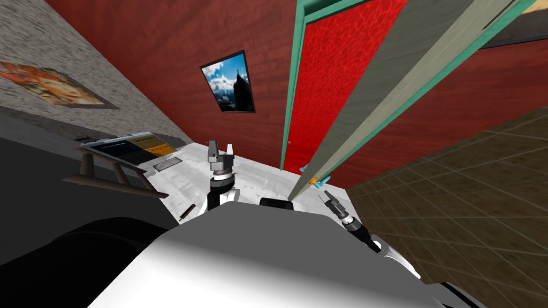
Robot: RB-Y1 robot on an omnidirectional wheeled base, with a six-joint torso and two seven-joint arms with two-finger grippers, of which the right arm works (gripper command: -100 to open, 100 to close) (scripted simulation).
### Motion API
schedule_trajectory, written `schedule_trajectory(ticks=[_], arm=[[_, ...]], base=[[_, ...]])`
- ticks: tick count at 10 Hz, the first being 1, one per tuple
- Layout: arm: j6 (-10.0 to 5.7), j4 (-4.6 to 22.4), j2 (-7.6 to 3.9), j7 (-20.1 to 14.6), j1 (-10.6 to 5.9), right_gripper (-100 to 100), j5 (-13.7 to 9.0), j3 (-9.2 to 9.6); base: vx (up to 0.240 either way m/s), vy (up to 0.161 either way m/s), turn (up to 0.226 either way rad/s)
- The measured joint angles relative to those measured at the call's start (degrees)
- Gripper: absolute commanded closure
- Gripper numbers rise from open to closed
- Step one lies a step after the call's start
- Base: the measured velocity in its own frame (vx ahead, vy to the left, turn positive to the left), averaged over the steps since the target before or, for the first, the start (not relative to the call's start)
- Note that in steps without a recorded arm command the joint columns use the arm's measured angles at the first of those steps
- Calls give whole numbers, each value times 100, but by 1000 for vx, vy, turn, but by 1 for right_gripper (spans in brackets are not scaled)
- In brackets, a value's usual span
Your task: Pull the door open
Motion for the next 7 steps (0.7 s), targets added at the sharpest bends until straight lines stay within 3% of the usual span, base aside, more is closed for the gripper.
schedule_trajectory(ticks=[7], arm=[[-85, 65, 3, 13, 6, -100, 15, 17]], base=[[-14, -12, 7]])
